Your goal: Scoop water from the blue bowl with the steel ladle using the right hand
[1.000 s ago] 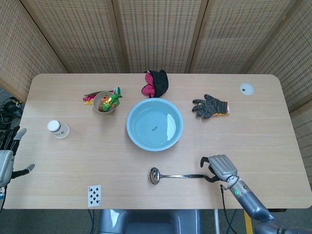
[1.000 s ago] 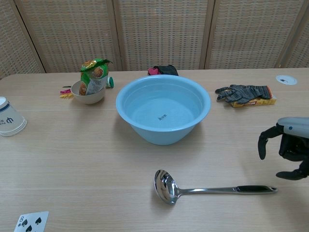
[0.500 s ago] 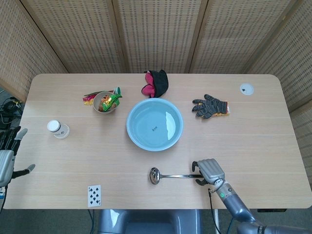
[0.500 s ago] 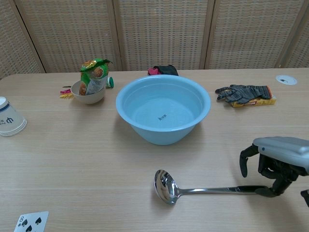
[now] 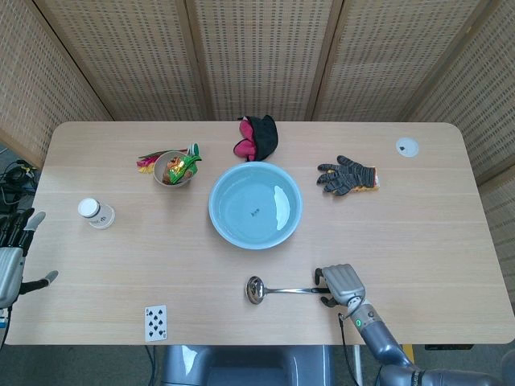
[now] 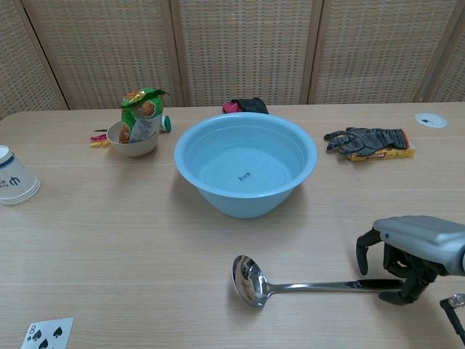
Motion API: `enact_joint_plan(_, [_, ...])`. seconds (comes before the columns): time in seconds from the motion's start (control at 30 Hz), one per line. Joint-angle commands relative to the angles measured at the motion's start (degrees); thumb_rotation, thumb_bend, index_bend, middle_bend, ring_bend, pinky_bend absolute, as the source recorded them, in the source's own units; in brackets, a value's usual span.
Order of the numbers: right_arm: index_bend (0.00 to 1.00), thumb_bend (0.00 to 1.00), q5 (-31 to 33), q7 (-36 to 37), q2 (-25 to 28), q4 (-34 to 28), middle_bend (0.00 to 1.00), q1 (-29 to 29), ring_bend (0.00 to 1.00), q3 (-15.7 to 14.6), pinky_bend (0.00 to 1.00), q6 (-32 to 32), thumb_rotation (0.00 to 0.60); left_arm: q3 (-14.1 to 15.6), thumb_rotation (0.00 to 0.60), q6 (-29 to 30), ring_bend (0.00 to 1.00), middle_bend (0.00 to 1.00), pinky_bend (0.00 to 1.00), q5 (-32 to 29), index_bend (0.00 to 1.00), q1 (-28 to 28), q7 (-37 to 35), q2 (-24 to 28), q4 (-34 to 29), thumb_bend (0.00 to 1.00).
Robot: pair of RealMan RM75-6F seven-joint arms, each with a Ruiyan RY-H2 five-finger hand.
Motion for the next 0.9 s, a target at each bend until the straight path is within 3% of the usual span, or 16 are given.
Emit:
enact_joint_plan(0.03, [0.47,0.47,0.61,0.09,-0.58,0.50,1.00,0.15,0.96,0.23,1.00,0.08,0.600,0.01,0.600,0.02,0.00,0.00,0.00,0.02,0.00,0.00,0.00,0.04,-0.05,0.00])
enact_joint_plan(0.9, [0.51,0.52,1.30,0.43,-3.50,2.91,1.00,0.89,0.96,-0.34,1.00,0.19,0.600,-0.10,0.600,0.00,0.00,0.00,0.00,-0.42,0.00,-0.06,-0.31,0.18,-0.17,0.00])
